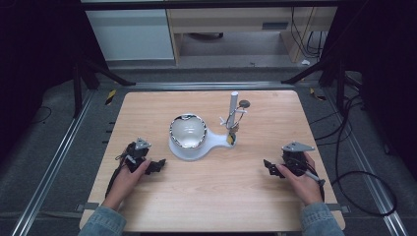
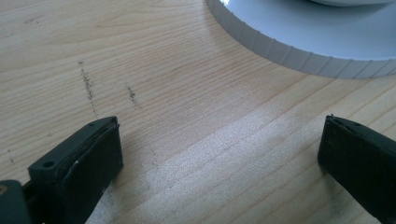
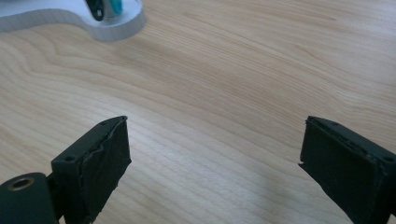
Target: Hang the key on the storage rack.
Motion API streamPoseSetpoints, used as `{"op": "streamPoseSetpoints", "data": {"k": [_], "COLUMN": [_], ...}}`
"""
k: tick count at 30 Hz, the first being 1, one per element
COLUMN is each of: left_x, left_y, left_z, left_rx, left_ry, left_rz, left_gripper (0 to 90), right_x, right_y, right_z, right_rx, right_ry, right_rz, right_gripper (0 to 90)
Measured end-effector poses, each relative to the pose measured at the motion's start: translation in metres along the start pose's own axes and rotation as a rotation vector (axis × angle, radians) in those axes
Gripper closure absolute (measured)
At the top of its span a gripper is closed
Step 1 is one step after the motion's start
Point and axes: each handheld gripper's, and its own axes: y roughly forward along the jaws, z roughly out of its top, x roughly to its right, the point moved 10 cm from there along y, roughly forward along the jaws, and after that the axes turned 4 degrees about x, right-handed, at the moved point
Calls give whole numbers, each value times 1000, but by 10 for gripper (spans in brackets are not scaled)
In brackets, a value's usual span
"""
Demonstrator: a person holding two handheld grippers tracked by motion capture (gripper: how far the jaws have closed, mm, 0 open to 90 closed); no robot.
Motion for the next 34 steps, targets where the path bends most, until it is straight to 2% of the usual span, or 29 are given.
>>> {"op": "streamPoseSetpoints", "data": {"k": [6, 12, 23, 28, 34], "left_x": [0, 0, 0, 0, 0], "left_y": [0, 0, 0, 0, 0], "left_z": [0, 0, 0, 0, 0], "left_rx": [0, 0, 0, 0, 0], "left_ry": [0, 0, 0, 0, 1], "left_rz": [0, 0, 0, 0, -1], "left_gripper": [0, 0, 0, 0, 0], "right_x": [21, 33, 37, 34, 31], "right_y": [5, 15, 22, 26, 27], "right_z": [-2, -7, -14, -15, -15], "right_rx": [6, -8, -60, -89, -94], "right_ry": [63, 94, 121, 83, 110], "right_rz": [-51, -95, -128, -152, -185], "right_gripper": [86, 86, 68, 31, 13]}}
